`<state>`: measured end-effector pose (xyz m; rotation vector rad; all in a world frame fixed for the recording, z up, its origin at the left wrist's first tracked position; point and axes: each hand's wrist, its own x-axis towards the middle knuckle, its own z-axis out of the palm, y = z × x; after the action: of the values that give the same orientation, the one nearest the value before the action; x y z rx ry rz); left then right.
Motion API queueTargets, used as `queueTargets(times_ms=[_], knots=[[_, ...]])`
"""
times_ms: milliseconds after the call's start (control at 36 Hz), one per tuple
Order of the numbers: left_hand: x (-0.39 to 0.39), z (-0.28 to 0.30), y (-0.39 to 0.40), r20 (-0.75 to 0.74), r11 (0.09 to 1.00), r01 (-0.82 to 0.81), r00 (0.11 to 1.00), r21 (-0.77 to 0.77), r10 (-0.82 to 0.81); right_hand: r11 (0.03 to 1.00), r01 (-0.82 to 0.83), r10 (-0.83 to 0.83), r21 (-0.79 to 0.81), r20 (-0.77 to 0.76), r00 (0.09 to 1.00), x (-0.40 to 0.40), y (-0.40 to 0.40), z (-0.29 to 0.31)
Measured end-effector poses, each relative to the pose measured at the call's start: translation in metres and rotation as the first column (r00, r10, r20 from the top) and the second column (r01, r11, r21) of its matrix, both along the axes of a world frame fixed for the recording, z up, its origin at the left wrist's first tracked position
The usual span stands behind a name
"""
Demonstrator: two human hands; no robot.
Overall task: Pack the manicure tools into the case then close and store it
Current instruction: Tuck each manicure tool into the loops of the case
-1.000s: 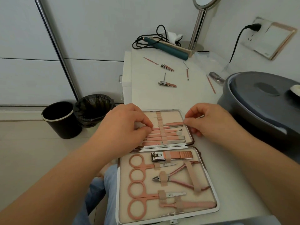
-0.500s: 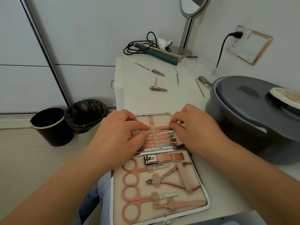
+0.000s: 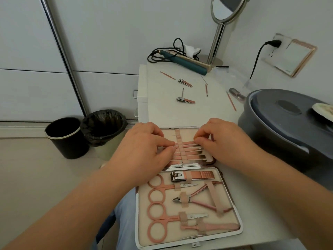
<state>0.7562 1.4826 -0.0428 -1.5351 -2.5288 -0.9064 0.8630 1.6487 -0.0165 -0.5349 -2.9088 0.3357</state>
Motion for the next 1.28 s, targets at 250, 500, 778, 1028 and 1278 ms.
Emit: queueTargets(times_ms=[250, 500, 778, 1028, 1278], knots=[[0.000, -0.002, 0.000, 0.030, 0.999, -0.037, 0.999, 0.024, 0.037, 0.959, 0.036, -0.063, -0.280, -0.089, 0.994, -0.001, 0.008, -0.008], [0.000, -0.003, 0.001, -0.001, 0.998, -0.041, 0.999, 0.039, 0.041, 0.938, 0.022, -0.076, -0.345, -0.144, 0.987, 0.002, 0.007, -0.012], [0.001, -0.005, 0.001, -0.011, 0.995, -0.066, 0.998, 0.072, 0.067, 0.949, -0.032, -0.025, -0.314, -0.175, 0.984, 0.006, 0.002, -0.015], [0.000, -0.009, 0.001, 0.011, 0.992, -0.053, 0.999, 0.114, 0.052, 0.957, -0.004, -0.033, -0.291, -0.123, 0.992, 0.006, 0.001, -0.018], [-0.005, -0.006, 0.005, 0.055, 0.989, -0.038, 0.998, 0.144, 0.030, 0.964, 0.012, -0.042, -0.267, -0.106, 0.994, 0.008, -0.002, -0.015]])
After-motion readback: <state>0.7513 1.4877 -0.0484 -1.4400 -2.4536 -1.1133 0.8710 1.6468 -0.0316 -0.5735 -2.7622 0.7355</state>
